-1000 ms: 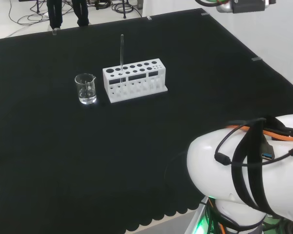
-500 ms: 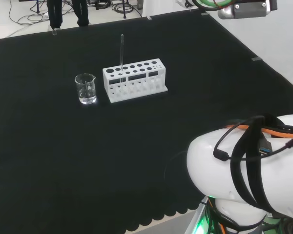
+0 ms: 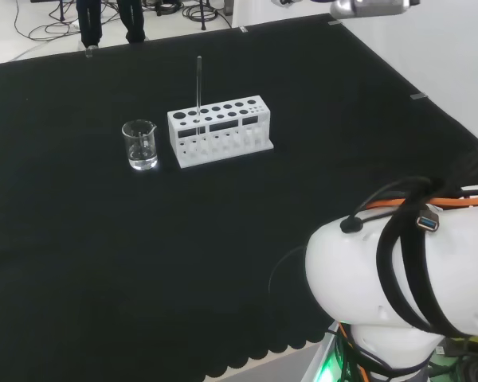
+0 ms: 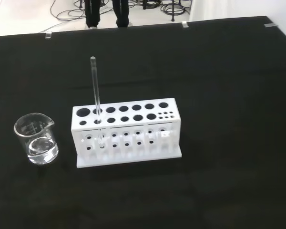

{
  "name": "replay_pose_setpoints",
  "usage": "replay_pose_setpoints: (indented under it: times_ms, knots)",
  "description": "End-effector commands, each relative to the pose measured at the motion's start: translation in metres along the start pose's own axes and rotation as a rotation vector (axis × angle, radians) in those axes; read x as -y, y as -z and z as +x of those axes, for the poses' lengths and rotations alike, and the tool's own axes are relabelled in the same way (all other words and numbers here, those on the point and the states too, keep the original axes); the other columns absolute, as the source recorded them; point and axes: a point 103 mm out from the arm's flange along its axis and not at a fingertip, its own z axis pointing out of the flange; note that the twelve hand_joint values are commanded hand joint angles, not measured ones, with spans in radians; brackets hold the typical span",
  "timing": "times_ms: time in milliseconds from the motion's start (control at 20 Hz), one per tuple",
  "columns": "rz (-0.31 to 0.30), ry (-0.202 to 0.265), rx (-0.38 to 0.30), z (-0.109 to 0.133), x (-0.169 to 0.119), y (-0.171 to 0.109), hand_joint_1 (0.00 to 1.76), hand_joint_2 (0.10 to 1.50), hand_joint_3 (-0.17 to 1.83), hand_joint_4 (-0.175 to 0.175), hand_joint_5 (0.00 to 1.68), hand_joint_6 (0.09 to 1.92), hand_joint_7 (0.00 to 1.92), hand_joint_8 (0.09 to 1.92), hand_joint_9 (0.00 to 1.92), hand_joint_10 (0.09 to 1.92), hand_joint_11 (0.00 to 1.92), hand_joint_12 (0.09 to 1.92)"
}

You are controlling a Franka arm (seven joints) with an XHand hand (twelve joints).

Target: Take the glass rod from the white test tube rack.

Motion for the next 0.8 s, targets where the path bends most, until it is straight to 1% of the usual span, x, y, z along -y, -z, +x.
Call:
replay_pose_setpoints:
  times_ms: [50,200,300,550,800]
  knots:
    - [-0.013,0.060,0.038,0.028,-0.049,-0.001,0.65,0.83,0.49,-0.127,0.11,0.09,0.00,0.71,0.10,0.87,0.01,1.48]
    - [-0.001,0.077,0.067,0.037,-0.069,-0.008,0.66,0.83,0.49,-0.127,0.11,0.09,0.00,0.72,0.13,0.88,0.02,1.49]
    - [0.006,0.084,0.071,0.042,-0.081,-0.013,0.66,0.83,0.49,-0.127,0.11,0.09,0.00,0.73,0.13,0.88,0.02,1.49]
    - [0.011,0.117,0.077,0.059,-0.115,-0.032,0.67,0.83,0.50,-0.128,0.11,0.09,0.00,0.76,0.17,0.89,0.04,1.49]
    - [0.011,0.148,0.065,0.070,-0.148,-0.054,0.67,0.84,0.51,-0.133,0.12,0.09,0.01,0.82,0.31,0.88,0.22,1.46]
